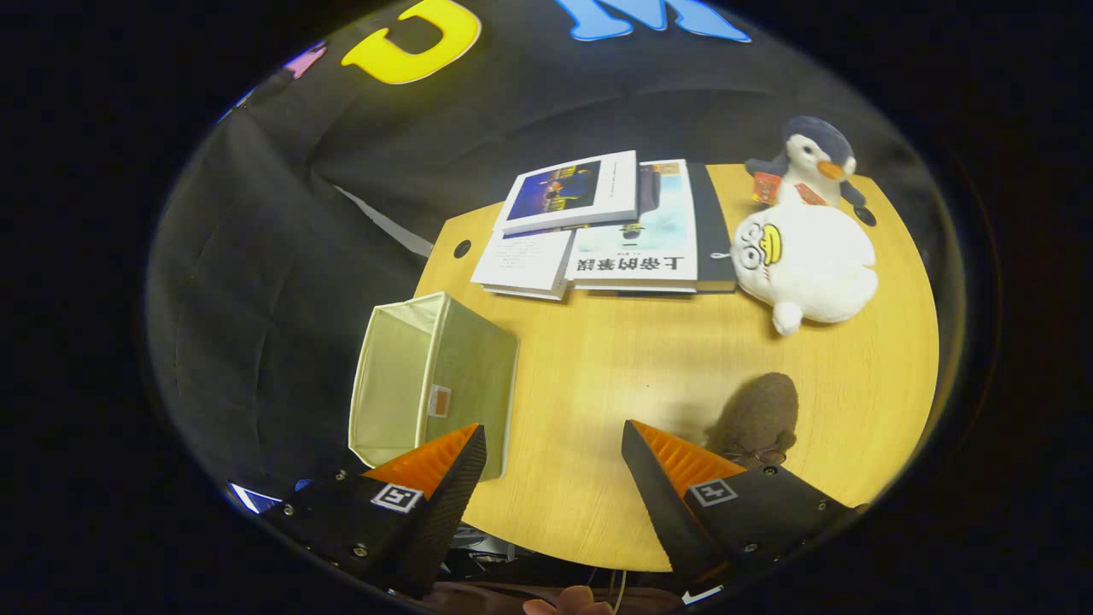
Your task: Open the storage box then place both shoes into the box .Put the left shoe in first, then the right shoe, with the right side of both shoes facing outward in a uniform manner.
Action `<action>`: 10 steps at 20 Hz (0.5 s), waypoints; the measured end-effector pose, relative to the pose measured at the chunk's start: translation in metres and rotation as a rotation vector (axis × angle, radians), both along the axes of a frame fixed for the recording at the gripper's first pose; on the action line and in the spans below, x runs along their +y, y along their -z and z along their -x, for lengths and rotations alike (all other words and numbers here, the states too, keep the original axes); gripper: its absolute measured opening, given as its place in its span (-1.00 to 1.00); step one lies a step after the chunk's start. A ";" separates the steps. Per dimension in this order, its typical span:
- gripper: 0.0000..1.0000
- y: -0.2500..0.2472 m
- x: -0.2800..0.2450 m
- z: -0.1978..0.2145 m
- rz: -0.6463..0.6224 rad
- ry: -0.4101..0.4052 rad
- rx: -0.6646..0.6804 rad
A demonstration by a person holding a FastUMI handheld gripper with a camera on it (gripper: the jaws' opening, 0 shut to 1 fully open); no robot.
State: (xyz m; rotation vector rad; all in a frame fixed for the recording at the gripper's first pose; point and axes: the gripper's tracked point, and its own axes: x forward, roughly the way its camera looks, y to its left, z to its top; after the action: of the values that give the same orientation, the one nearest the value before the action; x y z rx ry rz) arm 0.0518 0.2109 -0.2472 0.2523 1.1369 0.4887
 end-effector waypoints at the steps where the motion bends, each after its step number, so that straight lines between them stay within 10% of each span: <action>1: 0.95 0.003 -0.010 0.001 0.004 0.009 -0.002; 10: 0.95 0.038 -0.080 0.012 0.032 0.120 0.061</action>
State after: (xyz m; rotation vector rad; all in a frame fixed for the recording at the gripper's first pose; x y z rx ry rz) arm 0.0398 0.1305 -0.2854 0.3072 1.1809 0.3586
